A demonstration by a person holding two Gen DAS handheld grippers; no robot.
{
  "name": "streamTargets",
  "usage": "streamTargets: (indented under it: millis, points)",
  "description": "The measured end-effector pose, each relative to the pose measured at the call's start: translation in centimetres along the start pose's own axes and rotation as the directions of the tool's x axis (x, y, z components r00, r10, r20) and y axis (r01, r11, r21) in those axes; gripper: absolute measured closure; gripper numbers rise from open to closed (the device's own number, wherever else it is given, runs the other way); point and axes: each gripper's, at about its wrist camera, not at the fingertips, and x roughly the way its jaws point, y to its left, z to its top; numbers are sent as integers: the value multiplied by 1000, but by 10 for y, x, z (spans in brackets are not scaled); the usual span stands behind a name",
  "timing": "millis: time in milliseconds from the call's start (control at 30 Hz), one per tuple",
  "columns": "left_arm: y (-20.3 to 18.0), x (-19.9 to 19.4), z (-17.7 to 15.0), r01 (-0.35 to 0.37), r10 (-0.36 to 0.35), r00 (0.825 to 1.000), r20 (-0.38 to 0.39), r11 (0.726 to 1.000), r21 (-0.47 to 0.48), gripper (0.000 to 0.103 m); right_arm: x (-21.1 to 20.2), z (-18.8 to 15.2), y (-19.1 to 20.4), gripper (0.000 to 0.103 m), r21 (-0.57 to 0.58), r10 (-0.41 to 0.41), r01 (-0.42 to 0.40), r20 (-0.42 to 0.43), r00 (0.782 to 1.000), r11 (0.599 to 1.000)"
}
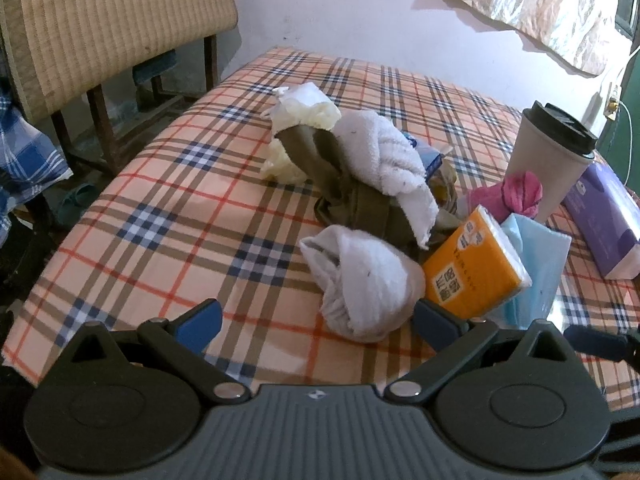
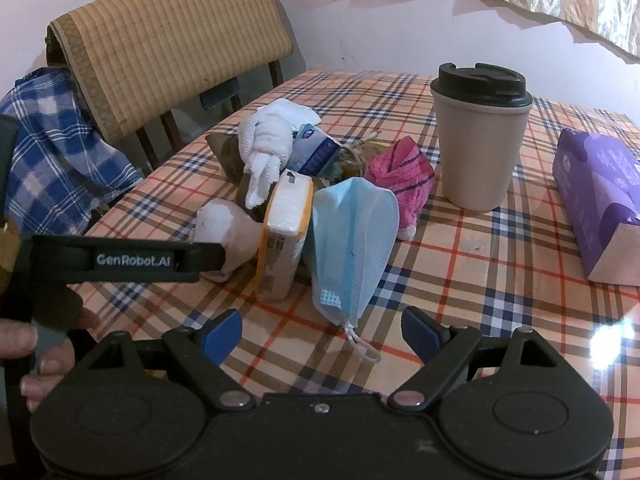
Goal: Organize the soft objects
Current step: 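Move both tools toward the pile of soft items, then grasp the white rolled sock with the left tool while the right tool grasps the blue face mask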
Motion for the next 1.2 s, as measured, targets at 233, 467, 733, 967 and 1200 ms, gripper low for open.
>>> streamTargets:
  millis: [233,467,733,967,1200]
  points:
    - [-6,24,7,25,-25,1000,-5,1000,11,9,6,0,-6,2,13,-10,10,-11,1000,1000]
    - [3,24,5,79,-79,997,7,997,-6,67,19,3,-12,2,12,-26,26,-30,999,1000]
    - [13,5,5,101,-100,994,36,994,-40,69,46,15,-12,20,-29,-7,5,-44,999,1000]
    - [16,-16,9,121,-117,990,78,991,-52,69,26,21,-21,77,1,7,-7,5,1000,1000]
    - [13,-35,20,126,-119,985,126,991,-49,69,-13,38,-19,77,4,-5,4,88,996,1000]
